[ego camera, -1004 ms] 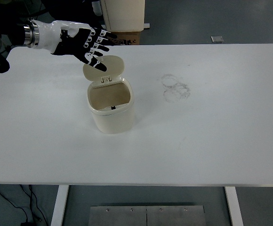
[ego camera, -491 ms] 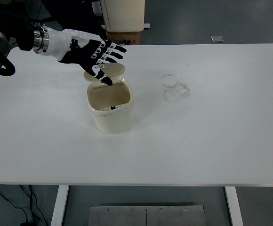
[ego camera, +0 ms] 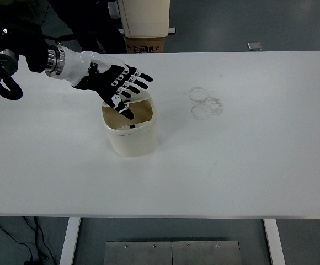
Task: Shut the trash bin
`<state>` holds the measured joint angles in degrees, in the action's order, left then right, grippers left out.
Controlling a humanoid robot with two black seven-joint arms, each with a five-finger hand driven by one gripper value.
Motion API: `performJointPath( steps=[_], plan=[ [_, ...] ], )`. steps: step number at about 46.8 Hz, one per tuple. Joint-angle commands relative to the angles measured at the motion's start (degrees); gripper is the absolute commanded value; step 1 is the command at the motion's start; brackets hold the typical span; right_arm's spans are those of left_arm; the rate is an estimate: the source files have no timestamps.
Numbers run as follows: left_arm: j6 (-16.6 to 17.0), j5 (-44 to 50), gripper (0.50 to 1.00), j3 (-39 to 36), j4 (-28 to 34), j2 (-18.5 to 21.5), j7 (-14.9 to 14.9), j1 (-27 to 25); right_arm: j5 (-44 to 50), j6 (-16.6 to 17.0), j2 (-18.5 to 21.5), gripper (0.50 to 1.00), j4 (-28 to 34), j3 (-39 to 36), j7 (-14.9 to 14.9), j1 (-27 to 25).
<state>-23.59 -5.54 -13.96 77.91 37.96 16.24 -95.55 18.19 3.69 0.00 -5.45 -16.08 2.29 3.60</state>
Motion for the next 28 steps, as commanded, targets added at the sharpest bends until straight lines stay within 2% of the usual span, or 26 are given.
performJointPath(
  steps=[1, 21, 28],
  plan=[
    [0.0, 0.0, 1.000, -1.0, 0.8, 0.0, 0.0, -0.1, 0.0, 0.0, 0.0, 0.991, 0.0, 0.0, 0.0, 0.0],
    [0.0, 0.0, 1.000, -1.7, 2.0, -0.1, 2.9, -0.3, 0.0, 0.0, 0.0, 0.991, 0.0, 0.0, 0.0, 0.0],
    [0.0, -0.1, 1.000, -2.5, 2.8, -0.2, 2.9, -0.3, 0.0, 0.0, 0.0, 0.991, 0.0, 0.0, 0.0, 0.0]
  ],
)
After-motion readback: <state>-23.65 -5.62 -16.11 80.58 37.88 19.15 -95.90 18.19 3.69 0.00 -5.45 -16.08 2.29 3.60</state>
